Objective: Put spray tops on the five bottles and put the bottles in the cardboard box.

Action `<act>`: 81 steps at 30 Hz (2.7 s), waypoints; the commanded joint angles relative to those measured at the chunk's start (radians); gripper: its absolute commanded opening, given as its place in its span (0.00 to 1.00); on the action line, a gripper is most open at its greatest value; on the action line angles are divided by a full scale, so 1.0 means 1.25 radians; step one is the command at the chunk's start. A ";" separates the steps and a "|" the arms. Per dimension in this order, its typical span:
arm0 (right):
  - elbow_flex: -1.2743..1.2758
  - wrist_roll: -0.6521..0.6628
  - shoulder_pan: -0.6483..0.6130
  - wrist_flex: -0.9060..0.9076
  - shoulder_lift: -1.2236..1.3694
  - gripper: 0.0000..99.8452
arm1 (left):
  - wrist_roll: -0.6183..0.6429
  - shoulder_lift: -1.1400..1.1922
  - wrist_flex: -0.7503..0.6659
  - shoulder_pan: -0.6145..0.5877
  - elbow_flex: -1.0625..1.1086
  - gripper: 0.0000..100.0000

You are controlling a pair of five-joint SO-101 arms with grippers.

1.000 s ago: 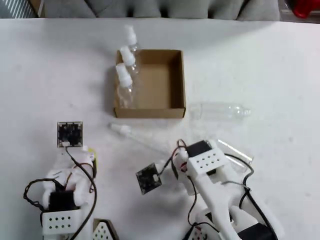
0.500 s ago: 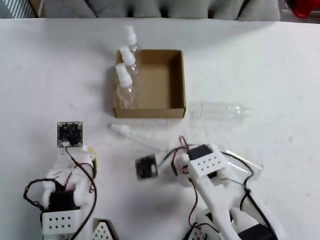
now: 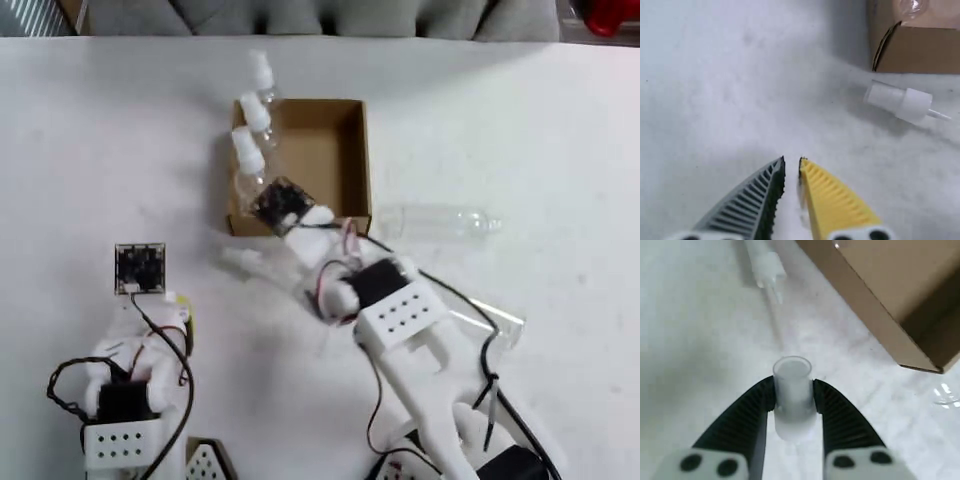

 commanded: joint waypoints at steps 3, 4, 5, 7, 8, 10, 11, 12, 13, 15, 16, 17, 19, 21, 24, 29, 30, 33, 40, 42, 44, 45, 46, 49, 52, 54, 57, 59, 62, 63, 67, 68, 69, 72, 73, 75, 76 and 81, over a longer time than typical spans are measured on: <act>-0.009 -0.101 -0.105 -0.138 0.028 0.02 | -0.004 0.008 -0.018 -0.012 -0.002 0.06; -0.002 -0.123 -0.106 -0.180 0.050 0.02 | -0.002 0.008 -0.018 -0.012 -0.002 0.06; 0.000 -0.142 -0.106 -0.224 0.078 0.02 | -0.002 0.008 -0.018 -0.012 -0.002 0.06; -0.006 -0.173 -0.106 -0.301 0.148 0.02 | -0.002 0.008 -0.018 -0.012 -0.002 0.06; -0.010 -0.178 -0.107 -0.339 0.184 0.02 | -0.002 0.008 -0.018 -0.012 -0.002 0.06; -0.033 -0.185 -0.112 -0.397 0.258 0.02 | -0.002 0.008 -0.018 -0.012 -0.002 0.06; -0.048 -0.184 -0.117 -0.412 0.294 0.02 | -0.002 0.008 -0.018 -0.012 -0.002 0.06; -0.066 -0.182 -0.122 -0.418 0.328 0.02 | -0.002 0.008 -0.018 -0.012 -0.002 0.06; -0.086 -0.182 -0.128 -0.417 0.360 0.02 | -0.002 0.008 -0.018 -0.012 -0.002 0.06; -0.123 -0.180 -0.139 -0.416 0.420 0.02 | -0.002 0.008 -0.018 -0.012 -0.002 0.06; -0.136 -0.180 -0.143 -0.414 0.444 0.04 | -0.002 0.008 -0.020 -0.012 -0.002 0.06; -0.152 -0.180 -0.145 -0.402 0.462 0.06 | -0.002 0.008 -0.020 -0.012 -0.002 0.06; -0.193 -0.180 -0.147 -0.354 0.476 0.13 | -0.002 0.008 -0.020 -0.012 -0.002 0.06; -0.228 -0.180 -0.144 -0.300 0.474 0.18 | -0.002 0.008 -0.021 -0.012 -0.002 0.06; -0.293 -0.169 -0.139 -0.197 0.473 0.23 | -0.002 0.008 -0.022 -0.012 -0.002 0.06; -0.454 -0.056 -0.132 0.116 0.444 0.25 | -0.002 0.008 -0.022 -0.012 -0.002 0.06; -0.482 -0.048 -0.129 0.170 0.429 0.25 | -0.002 0.008 -0.022 -0.012 -0.002 0.06; -0.535 -0.020 -0.118 0.293 0.374 0.25 | -0.002 0.008 -0.022 -0.012 -0.002 0.06; -0.528 0.082 -0.034 0.485 0.211 0.25 | -0.002 0.008 -0.022 -0.012 -0.002 0.06; -0.523 0.107 0.014 0.536 0.165 0.25 | -0.002 0.008 -0.022 -0.012 -0.002 0.06; -0.512 0.136 0.068 0.578 0.117 0.25 | -0.004 0.008 -0.022 -0.012 -0.002 0.06; -0.500 0.150 0.098 0.590 0.094 0.25 | -0.004 0.008 -0.022 -0.012 -0.002 0.06; -0.482 0.161 0.126 0.596 0.072 0.25 | -0.005 0.008 -0.022 -0.012 -0.002 0.06; -0.408 0.212 0.224 0.596 -0.007 0.25 | -0.005 0.008 -0.022 -0.012 -0.002 0.06; -0.333 0.302 0.327 0.596 -0.089 0.24 | -0.006 0.008 -0.022 -0.012 -0.002 0.06; -0.291 0.371 0.390 0.595 -0.141 0.21 | -0.006 0.008 -0.022 -0.012 -0.002 0.06; -0.237 0.460 0.489 0.595 -0.208 0.12 | -0.006 0.008 -0.022 -0.012 -0.002 0.06; -0.199 0.527 0.551 0.595 -0.245 0.07 | -0.006 0.008 -0.021 -0.012 -0.002 0.06; -0.133 0.660 0.633 0.595 -0.288 0.05 | -0.006 0.008 -0.020 -0.012 -0.002 0.06; -0.107 0.706 0.657 0.595 -0.299 0.06 | -0.006 0.008 -0.018 -0.012 -0.002 0.06; 0.001 0.816 0.722 0.541 -0.328 0.08 | -0.006 0.008 -0.018 -0.009 -0.002 0.06; 0.031 0.825 0.733 0.510 -0.334 0.09 | -0.006 0.008 -0.018 -0.009 -0.002 0.06; 0.060 0.831 0.738 0.476 -0.339 0.09 | -0.006 0.008 -0.018 -0.009 -0.002 0.06; 0.147 0.830 0.736 0.350 -0.349 0.09 | -0.006 0.008 -0.018 -0.009 -0.002 0.06; 0.171 0.827 0.735 0.309 -0.350 0.09 | -0.006 0.008 -0.018 -0.009 -0.002 0.06; 0.210 0.826 0.725 0.233 -0.350 0.09 | -0.006 0.008 -0.018 -0.009 -0.002 0.06; 0.228 0.825 0.720 0.199 -0.350 0.09 | -0.006 0.008 -0.018 -0.009 -0.002 0.06; 0.264 0.832 0.693 0.125 -0.350 0.09 | -0.006 0.008 -0.020 -0.008 -0.002 0.06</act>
